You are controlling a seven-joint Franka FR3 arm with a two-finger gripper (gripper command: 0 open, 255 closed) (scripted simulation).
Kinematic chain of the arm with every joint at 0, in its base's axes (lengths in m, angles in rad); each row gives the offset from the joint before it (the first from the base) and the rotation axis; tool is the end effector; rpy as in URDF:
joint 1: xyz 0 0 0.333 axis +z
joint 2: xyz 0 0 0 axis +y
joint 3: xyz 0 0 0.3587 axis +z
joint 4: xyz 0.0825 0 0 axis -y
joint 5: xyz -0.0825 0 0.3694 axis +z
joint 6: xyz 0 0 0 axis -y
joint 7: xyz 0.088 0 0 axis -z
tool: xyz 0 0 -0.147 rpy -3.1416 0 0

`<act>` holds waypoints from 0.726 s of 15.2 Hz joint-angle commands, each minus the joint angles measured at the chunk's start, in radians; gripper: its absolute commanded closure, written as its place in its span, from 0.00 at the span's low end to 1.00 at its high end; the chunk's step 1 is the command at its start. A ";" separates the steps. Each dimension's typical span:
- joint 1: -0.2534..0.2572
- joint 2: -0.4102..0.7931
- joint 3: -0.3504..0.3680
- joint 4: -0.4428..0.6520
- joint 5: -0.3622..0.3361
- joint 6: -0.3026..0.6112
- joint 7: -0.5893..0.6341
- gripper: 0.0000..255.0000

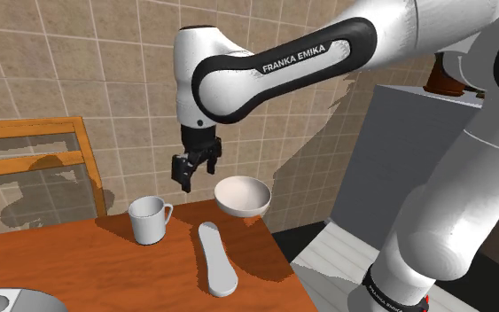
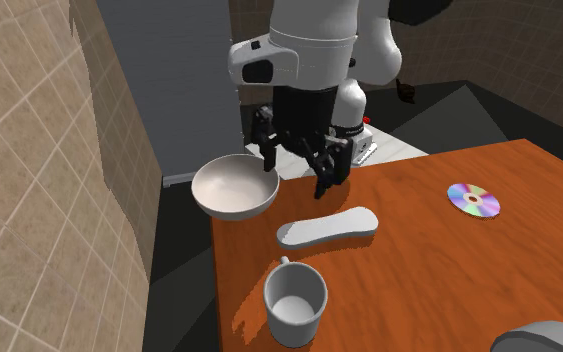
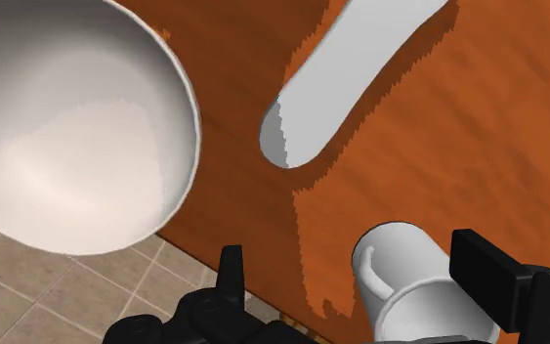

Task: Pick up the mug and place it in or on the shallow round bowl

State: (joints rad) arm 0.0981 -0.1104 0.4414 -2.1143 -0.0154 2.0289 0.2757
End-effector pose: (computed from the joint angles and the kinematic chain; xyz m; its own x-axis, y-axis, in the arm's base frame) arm 0.4318 0.2629 0.4683 0.9635 0.2660 0.0302 0.2641 -0.9629 0.0548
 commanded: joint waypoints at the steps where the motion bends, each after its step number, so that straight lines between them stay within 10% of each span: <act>1: 0.010 0.087 0.025 0.066 -0.041 0.007 0.049 0.00; 11: 0.152 0.502 0.053 0.434 -0.252 -0.030 0.247 0.00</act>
State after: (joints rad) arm 0.2272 0.3384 0.4971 -1.7350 -0.2425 2.0092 0.5034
